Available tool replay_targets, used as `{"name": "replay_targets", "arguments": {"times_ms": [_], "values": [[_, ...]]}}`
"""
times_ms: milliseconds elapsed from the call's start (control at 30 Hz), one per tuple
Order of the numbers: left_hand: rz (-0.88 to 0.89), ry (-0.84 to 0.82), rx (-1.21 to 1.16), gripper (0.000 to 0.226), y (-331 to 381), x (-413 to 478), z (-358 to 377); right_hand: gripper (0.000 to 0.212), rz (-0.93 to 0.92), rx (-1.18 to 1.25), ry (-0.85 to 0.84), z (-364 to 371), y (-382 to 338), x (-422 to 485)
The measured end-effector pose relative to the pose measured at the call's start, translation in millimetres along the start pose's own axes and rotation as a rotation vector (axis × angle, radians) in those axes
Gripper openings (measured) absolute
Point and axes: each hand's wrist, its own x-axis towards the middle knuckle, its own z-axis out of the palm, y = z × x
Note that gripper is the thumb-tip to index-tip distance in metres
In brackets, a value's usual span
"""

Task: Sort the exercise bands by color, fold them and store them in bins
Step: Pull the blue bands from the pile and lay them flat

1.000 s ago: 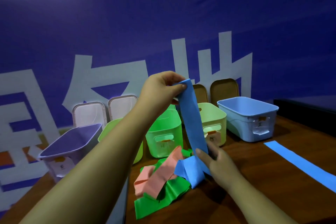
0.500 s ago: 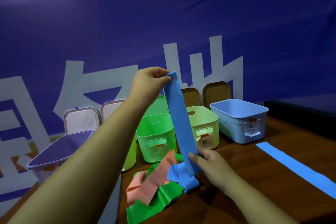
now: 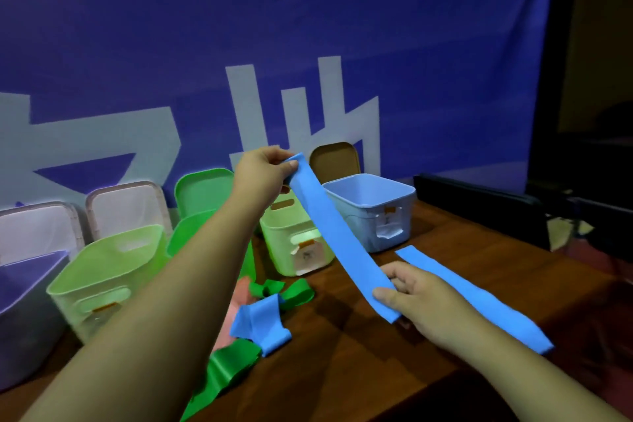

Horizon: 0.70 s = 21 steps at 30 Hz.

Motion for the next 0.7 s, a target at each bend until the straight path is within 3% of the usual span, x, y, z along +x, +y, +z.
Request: {"name": "replay_targets", "arguments": {"times_ms": [267, 500, 700], "values": [[0.050, -0.052, 0.105, 0.002, -11, -21, 112, 0.031, 0.098, -0.165, 0.222, -86, 28, -48], [0.152, -0.153, 0.321, 0.005, -42, -45, 201, 0.038, 0.158, -0.193, 0.250, -135, 59, -86], [0.107, -0.229, 0.495, 0.013, -71, -62, 248, 0.029, 0.165, -0.261, 0.269, -148, 77, -97]]}}
